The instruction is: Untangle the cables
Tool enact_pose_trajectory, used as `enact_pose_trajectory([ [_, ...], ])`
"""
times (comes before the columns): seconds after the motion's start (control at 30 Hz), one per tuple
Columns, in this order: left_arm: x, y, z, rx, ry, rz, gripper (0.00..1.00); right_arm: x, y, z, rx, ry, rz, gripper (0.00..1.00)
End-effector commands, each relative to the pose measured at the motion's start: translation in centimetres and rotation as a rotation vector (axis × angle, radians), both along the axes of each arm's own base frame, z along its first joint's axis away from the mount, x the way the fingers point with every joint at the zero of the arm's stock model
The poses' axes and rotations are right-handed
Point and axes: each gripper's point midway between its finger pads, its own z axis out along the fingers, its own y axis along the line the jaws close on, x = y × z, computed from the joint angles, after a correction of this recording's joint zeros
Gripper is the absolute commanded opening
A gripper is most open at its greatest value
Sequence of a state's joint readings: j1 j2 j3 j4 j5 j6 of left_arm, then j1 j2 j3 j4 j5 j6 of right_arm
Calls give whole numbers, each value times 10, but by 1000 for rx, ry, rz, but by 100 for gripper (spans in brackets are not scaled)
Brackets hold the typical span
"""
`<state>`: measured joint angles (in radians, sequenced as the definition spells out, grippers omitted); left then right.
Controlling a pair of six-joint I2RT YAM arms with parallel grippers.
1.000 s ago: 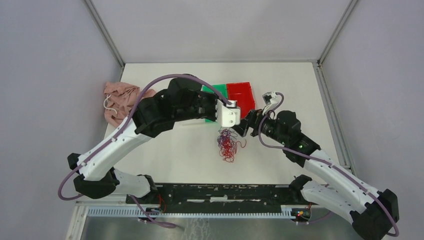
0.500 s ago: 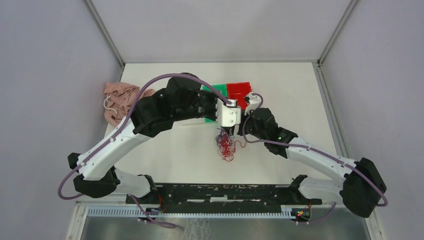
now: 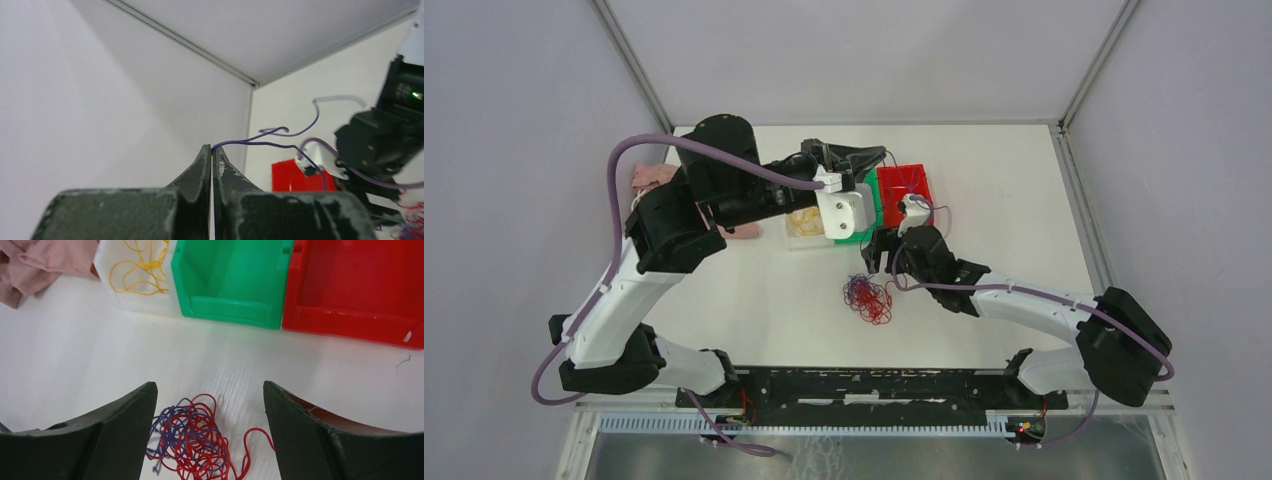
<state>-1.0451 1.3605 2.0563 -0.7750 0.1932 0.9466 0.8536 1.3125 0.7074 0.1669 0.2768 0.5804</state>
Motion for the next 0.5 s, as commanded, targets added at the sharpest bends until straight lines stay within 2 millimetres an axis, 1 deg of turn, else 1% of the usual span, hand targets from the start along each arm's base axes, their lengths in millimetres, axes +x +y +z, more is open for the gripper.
enact_pose_trajectory([
  [0.0,-4,16,87,-231,-245,24,3,-3,2,-15,31,20,-29,84],
  [0.17,-7,34,144,-383,-465,81,3,-12,0,-31,23,50,-26,83],
  [0.27,-10,43,166,-419,-625,125,3,-15,-1,-38,23,66,-28,83],
  [0.3,-9,45,169,-426,-677,143,3,-16,-1,-40,24,72,-28,83],
  [0.37,-14,56,191,-489,-798,192,3,-18,-2,-42,31,74,-29,83],
  [0.47,-19,65,214,-541,-927,251,3,-22,-4,-49,28,86,-27,83],
])
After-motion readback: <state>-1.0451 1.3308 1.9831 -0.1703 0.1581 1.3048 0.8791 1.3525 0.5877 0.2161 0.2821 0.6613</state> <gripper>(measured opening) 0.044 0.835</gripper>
